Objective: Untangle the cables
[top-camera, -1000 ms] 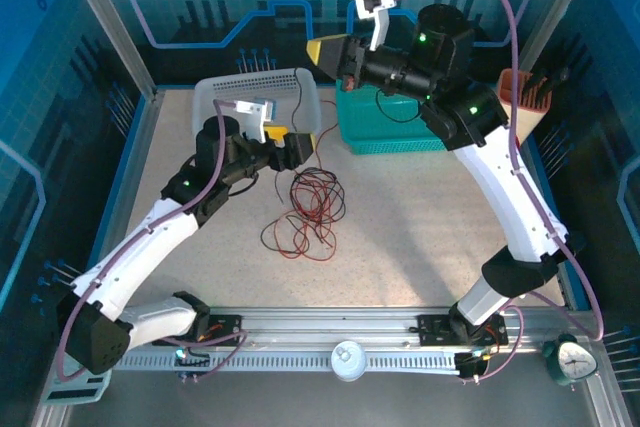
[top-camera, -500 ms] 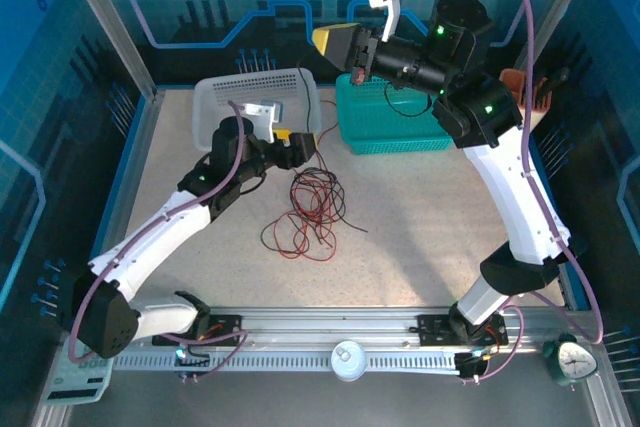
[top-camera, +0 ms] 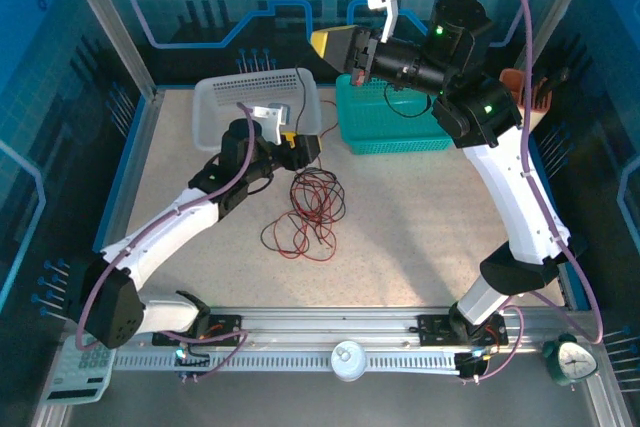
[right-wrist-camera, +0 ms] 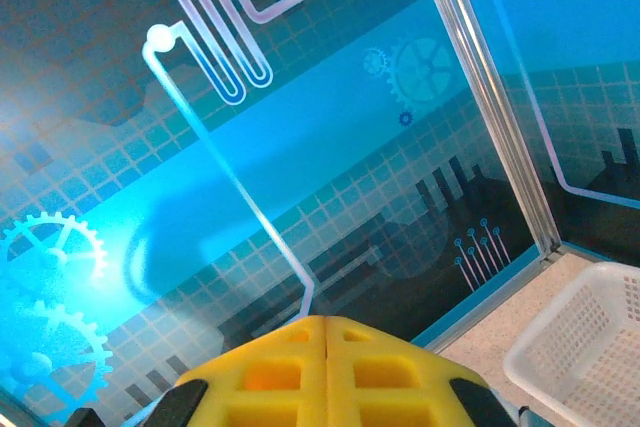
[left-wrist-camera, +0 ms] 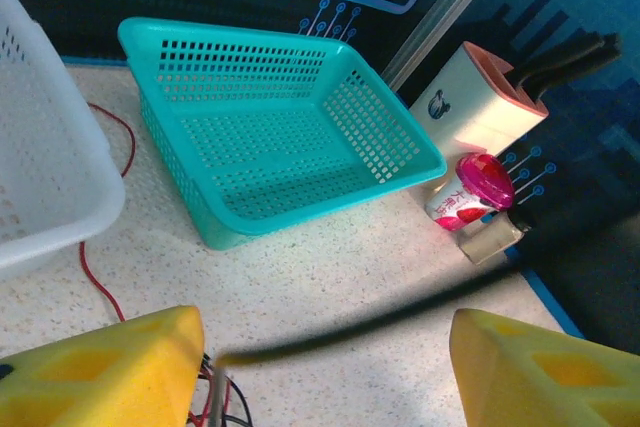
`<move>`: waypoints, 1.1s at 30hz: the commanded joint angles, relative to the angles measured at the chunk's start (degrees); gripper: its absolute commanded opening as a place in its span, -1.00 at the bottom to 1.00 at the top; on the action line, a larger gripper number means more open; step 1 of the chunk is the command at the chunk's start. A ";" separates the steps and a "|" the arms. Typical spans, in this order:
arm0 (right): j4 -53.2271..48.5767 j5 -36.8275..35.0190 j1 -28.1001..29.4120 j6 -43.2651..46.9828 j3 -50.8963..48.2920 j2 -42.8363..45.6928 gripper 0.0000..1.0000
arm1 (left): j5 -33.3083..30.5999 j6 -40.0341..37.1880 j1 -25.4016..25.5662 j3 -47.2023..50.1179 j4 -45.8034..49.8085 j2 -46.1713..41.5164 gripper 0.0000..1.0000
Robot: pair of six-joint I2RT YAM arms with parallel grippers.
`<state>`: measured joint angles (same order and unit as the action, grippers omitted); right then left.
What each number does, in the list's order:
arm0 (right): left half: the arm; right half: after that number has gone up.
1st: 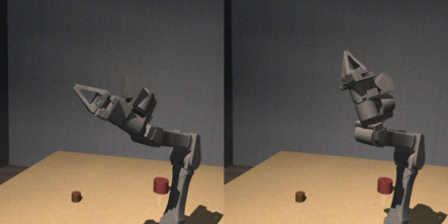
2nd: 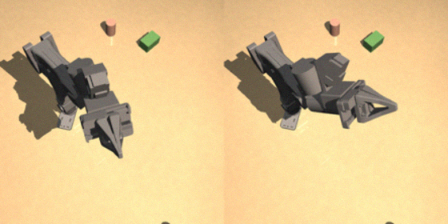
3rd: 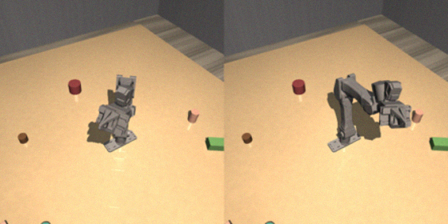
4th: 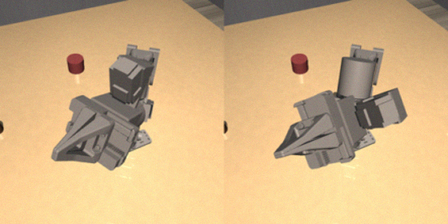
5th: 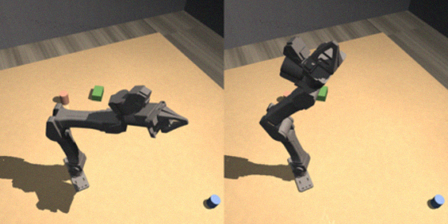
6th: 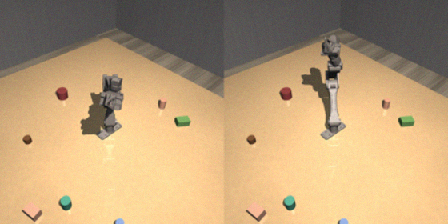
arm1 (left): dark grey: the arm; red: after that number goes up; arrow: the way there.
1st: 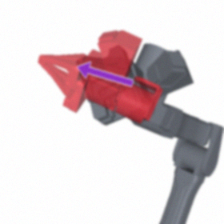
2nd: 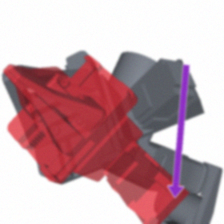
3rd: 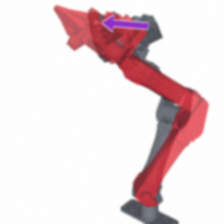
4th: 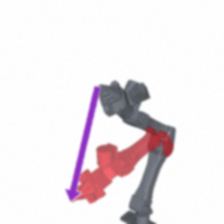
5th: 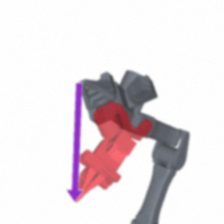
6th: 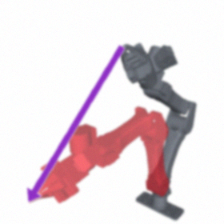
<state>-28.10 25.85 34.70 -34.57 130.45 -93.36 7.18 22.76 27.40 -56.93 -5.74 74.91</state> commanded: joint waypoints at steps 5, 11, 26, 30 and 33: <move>2.96 0.57 -1.79 -1.00 -4.65 2.26 -1.00 | 0.58 1.25 0.44 -0.55 -2.35 1.02 -0.04; 7.52 1.04 -5.59 -3.67 -12.96 6.33 -1.00 | -2.52 2.12 0.36 -1.16 -0.90 -0.32 -0.54; 20.28 -0.01 -13.06 -10.33 -49.11 18.90 -0.81 | -13.28 -1.27 -0.87 -9.92 4.15 -2.98 -1.00; 20.84 -2.22 -13.04 -10.25 -57.04 21.95 0.08 | -15.80 -2.87 -3.58 -15.04 6.51 -0.34 -1.00; 18.29 -5.12 -12.99 -8.07 -59.73 24.59 0.32 | -17.25 -4.89 -5.68 -17.88 6.78 1.44 -1.00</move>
<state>-10.63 23.75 22.09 -44.07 71.77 -73.10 -6.57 21.19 23.35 -71.90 -0.62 74.43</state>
